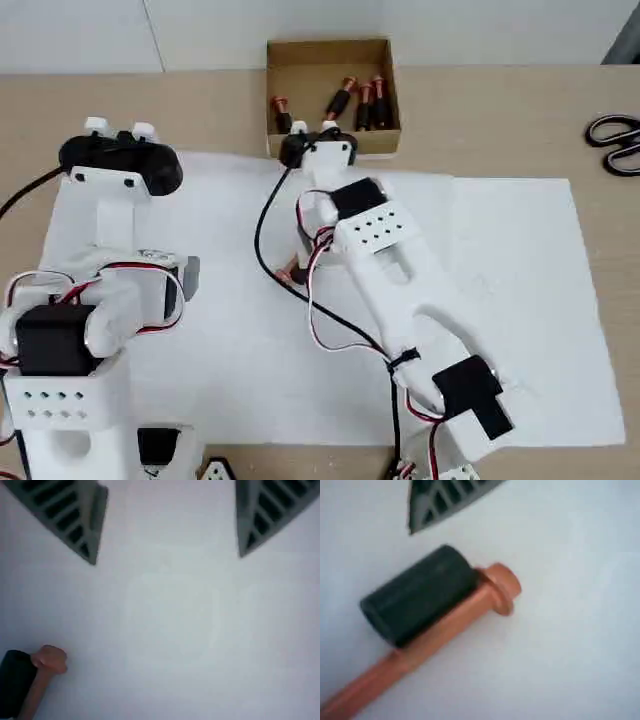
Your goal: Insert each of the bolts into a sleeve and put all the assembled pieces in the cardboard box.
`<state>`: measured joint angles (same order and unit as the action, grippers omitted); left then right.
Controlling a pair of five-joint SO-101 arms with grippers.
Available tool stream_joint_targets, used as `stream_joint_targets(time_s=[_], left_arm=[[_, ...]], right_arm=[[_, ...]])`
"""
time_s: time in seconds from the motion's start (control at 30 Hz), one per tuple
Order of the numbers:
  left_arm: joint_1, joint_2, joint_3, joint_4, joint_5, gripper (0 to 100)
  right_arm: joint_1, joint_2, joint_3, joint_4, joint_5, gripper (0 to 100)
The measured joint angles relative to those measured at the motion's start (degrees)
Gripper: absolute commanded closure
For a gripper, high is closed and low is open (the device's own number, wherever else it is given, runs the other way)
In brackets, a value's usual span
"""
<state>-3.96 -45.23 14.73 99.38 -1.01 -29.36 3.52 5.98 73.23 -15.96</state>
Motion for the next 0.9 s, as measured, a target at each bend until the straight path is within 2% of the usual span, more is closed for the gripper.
stream_joint_targets(time_s=[0.13,0.27,0.47,0.63,0.9], left_arm=[[0.0,0.0,0.0,0.0,0.0,83],[0.0,0.0,0.0,0.0,0.0,83],[0.0,0.0,0.0,0.0,0.0,83],[0.0,0.0,0.0,0.0,0.0,83],[0.0,0.0,0.0,0.0,0.0,83]], right_arm=[[0.0,5.1,0.0,-6.07,-5.19,78.6],[0.0,10.37,-0.09,-10.37,-14.07,78.6],[-0.44,11.52,-0.53,-11.6,-26.02,78.6],[-0.44,11.87,-0.53,-11.6,-28.84,78.6],[-0.97,11.87,-1.49,-10.46,-28.92,78.6]])
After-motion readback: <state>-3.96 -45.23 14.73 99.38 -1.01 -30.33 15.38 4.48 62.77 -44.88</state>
